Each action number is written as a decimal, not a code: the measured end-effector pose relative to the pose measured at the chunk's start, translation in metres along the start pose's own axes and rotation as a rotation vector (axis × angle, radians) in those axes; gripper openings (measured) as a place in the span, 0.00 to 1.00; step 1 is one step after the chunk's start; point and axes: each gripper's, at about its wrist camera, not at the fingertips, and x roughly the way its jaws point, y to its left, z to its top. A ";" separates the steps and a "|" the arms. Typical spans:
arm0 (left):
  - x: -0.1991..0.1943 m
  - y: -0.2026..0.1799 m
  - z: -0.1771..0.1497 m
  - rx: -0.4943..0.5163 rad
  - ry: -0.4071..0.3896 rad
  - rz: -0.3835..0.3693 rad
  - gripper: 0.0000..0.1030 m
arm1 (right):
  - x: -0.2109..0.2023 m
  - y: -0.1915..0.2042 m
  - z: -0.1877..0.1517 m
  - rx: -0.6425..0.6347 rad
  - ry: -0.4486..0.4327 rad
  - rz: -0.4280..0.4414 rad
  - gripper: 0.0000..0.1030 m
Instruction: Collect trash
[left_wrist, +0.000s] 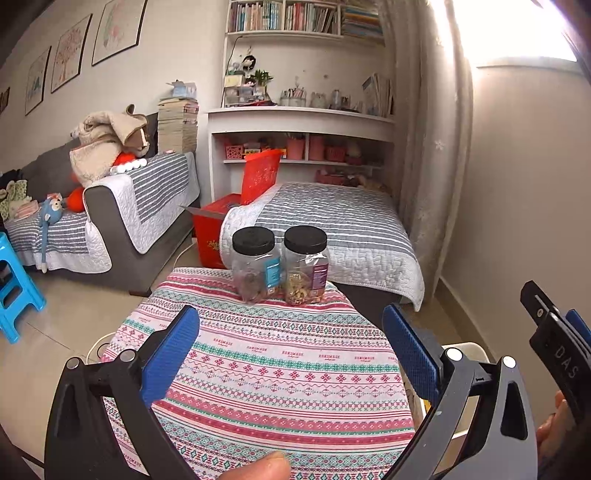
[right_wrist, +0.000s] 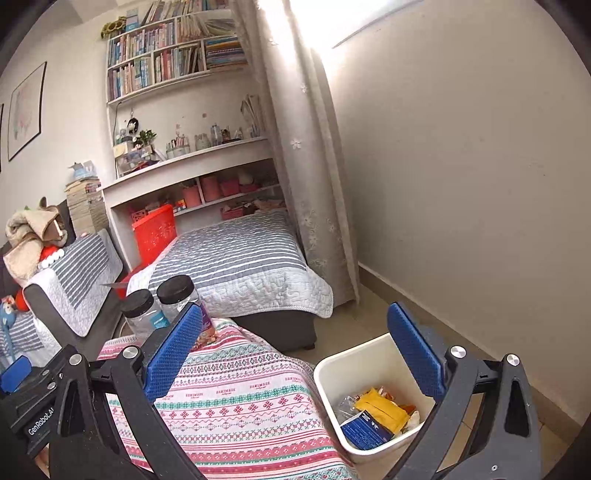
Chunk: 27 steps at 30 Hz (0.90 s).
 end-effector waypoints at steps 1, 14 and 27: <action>0.001 0.002 0.000 -0.004 0.002 0.000 0.93 | 0.000 0.003 -0.001 -0.007 0.002 -0.001 0.93; -0.007 0.015 0.002 -0.038 -0.027 0.033 0.93 | 0.000 0.019 -0.005 -0.054 0.002 -0.011 0.93; -0.008 0.010 0.002 -0.031 -0.027 0.021 0.93 | 0.002 0.012 -0.005 -0.062 0.000 -0.015 0.93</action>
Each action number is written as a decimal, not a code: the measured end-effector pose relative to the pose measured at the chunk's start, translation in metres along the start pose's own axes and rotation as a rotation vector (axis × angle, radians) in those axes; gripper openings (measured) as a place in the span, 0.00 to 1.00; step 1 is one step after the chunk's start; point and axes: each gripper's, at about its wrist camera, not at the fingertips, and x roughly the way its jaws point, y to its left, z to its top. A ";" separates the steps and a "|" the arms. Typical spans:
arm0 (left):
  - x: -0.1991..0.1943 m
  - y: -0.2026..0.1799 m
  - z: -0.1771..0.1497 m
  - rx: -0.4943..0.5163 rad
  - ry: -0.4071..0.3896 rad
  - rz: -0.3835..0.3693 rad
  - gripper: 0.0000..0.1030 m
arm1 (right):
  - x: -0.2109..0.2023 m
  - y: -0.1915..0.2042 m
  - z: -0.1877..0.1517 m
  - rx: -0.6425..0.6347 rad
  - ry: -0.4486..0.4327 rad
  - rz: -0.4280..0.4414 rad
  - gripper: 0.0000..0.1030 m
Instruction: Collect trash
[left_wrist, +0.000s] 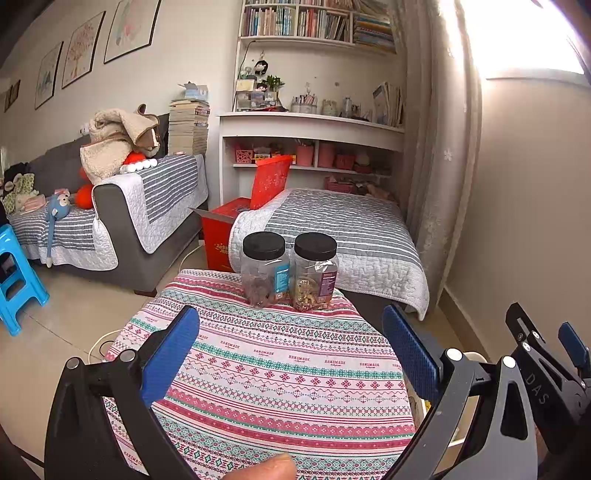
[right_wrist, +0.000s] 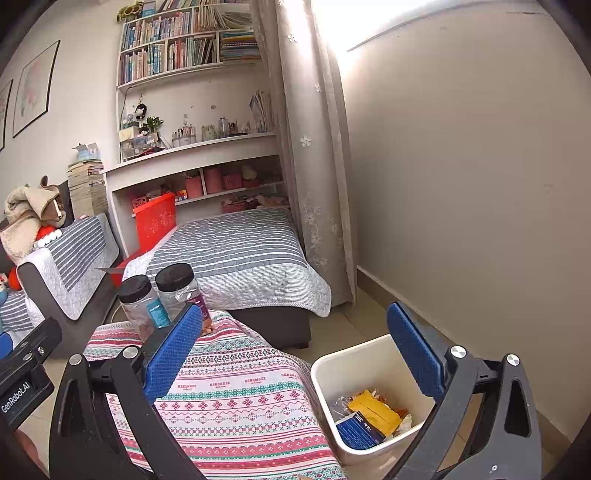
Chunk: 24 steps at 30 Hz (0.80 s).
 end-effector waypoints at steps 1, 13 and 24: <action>0.000 -0.001 0.000 0.001 0.000 0.002 0.93 | 0.000 -0.001 0.000 0.000 0.001 0.000 0.93; 0.001 -0.003 0.000 -0.001 0.006 0.004 0.93 | -0.001 -0.003 -0.001 -0.017 -0.019 -0.008 0.93; 0.003 -0.007 -0.001 0.002 0.008 0.000 0.94 | -0.002 -0.008 -0.001 -0.012 -0.032 -0.011 0.93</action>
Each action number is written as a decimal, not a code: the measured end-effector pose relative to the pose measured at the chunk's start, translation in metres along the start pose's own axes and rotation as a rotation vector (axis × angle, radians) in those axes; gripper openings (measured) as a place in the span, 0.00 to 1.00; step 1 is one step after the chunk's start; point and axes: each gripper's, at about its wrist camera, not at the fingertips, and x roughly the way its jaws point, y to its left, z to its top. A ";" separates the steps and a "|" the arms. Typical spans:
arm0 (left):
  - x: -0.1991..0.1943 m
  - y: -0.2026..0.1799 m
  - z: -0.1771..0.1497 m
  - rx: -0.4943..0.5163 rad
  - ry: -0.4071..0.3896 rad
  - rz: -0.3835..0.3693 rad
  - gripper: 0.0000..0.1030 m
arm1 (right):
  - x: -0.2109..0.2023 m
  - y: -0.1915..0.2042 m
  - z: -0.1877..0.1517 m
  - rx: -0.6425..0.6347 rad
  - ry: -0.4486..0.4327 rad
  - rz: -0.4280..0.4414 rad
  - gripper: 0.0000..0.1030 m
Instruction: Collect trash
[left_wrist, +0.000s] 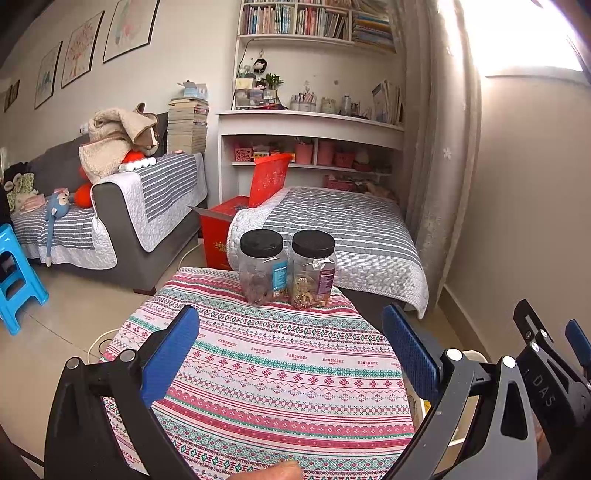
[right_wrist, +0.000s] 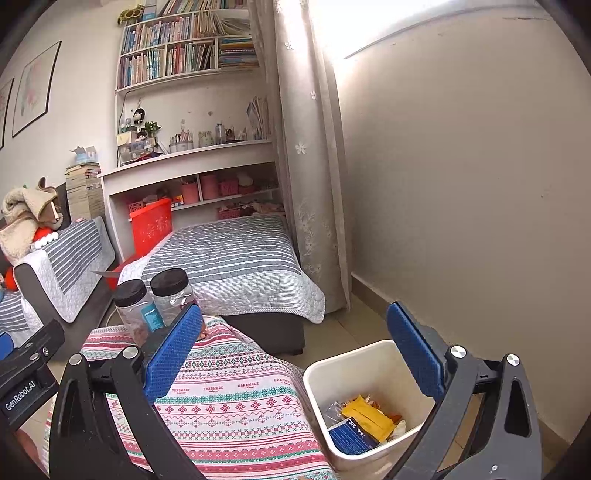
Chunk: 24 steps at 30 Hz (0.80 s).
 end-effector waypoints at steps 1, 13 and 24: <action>0.000 0.000 0.000 0.000 0.000 0.000 0.94 | 0.000 0.000 0.000 0.000 0.000 0.000 0.93; 0.001 -0.001 -0.001 0.000 -0.003 0.000 0.93 | 0.000 -0.001 -0.001 0.000 -0.002 -0.001 0.93; 0.002 -0.002 -0.002 0.002 -0.005 0.001 0.93 | 0.001 -0.003 0.000 0.000 0.001 0.000 0.93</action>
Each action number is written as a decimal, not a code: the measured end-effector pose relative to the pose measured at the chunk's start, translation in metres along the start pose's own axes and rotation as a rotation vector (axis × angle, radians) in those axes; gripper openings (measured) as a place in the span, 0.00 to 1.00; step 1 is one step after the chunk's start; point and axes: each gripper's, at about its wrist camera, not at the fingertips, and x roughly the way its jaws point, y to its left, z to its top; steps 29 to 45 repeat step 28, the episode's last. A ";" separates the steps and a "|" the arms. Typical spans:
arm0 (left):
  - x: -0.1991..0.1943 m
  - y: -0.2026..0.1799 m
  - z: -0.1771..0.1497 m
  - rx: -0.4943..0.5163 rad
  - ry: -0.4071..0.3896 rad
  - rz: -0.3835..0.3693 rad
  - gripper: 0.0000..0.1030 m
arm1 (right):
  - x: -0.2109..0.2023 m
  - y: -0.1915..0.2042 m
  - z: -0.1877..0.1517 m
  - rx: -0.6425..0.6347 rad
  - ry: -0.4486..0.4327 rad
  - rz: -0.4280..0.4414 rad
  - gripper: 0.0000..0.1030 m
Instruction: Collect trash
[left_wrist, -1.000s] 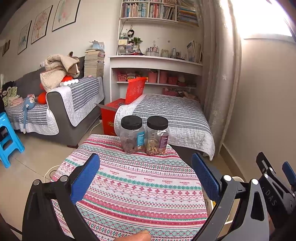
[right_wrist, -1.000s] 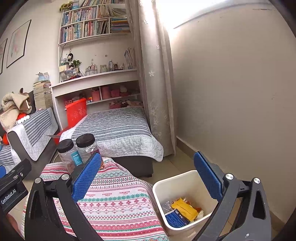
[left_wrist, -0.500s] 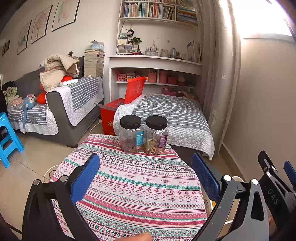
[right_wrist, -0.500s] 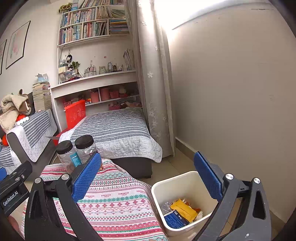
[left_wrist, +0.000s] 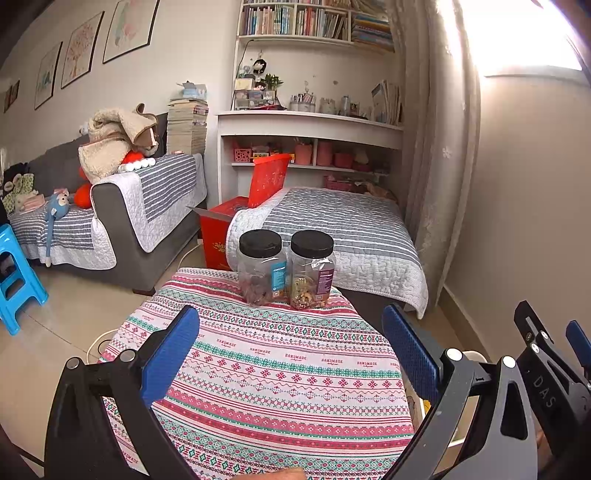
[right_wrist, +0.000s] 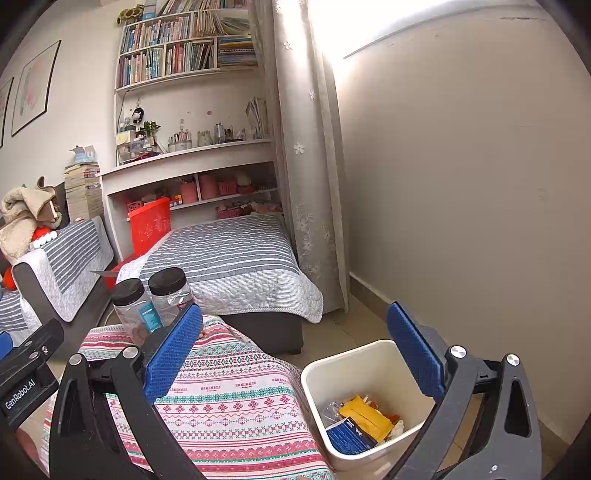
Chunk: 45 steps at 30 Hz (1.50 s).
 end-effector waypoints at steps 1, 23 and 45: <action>0.000 0.000 0.000 0.000 -0.001 0.003 0.93 | 0.000 0.000 0.000 0.000 -0.001 0.000 0.93; 0.004 -0.005 -0.003 0.020 0.014 -0.016 0.90 | -0.002 -0.004 -0.001 0.003 0.002 -0.009 0.93; 0.003 -0.003 -0.003 0.008 0.018 -0.013 0.91 | -0.001 -0.003 -0.001 -0.002 0.007 -0.011 0.93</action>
